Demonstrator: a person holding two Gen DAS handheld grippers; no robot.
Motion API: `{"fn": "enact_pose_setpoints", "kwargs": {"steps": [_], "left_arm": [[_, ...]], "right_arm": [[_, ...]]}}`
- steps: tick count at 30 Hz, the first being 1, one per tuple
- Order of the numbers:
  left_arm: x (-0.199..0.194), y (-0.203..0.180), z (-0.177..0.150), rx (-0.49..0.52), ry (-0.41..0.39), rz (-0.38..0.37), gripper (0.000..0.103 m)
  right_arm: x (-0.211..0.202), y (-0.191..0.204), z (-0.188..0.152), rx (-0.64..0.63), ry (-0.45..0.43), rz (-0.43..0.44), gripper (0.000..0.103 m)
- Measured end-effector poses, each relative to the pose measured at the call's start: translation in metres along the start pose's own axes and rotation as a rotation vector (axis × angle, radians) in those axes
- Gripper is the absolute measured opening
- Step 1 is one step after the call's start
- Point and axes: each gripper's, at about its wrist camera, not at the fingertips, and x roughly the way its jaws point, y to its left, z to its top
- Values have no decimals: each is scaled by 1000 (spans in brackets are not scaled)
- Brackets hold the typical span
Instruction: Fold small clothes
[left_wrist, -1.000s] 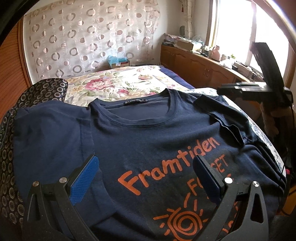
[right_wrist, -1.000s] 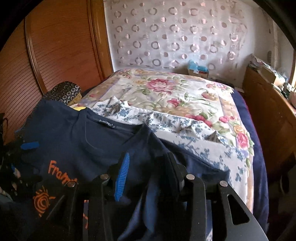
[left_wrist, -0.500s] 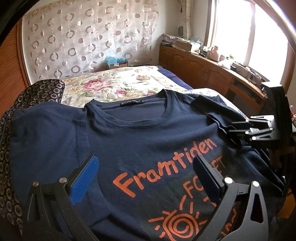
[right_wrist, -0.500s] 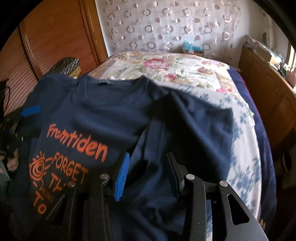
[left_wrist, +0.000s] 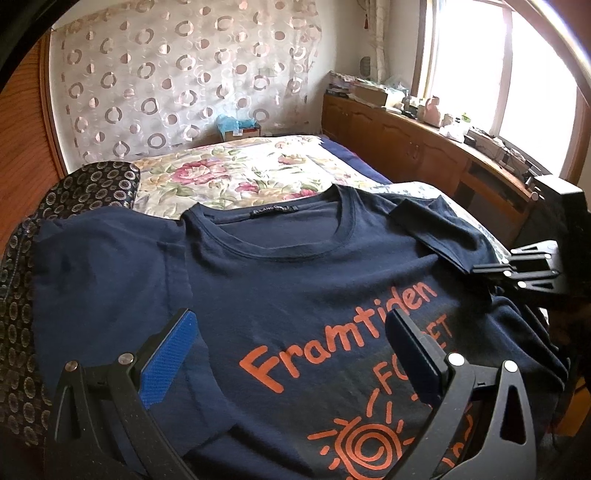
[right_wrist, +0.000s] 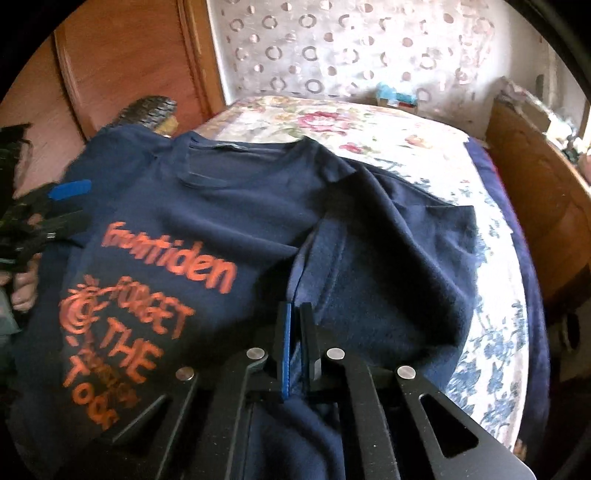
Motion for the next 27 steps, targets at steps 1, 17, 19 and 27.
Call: {"fn": "enact_pose_setpoints", "kwargs": {"steps": [1,17,19,27], "left_arm": [[-1,2,1,-3,-3,2,102],[-26,61,25,-63,-86,108,95],[-29,76,28,-81,-92,120,87],[-26,131,33,-156,-67,202,68]], "right_arm": [[-4,0,-3,-1,2,6,4],[-25,-21,6,9,-45,-52,32],[-25,-31,11,16,-57,-83,42],[-19,-84,26,113,-107,-185,42]]}}
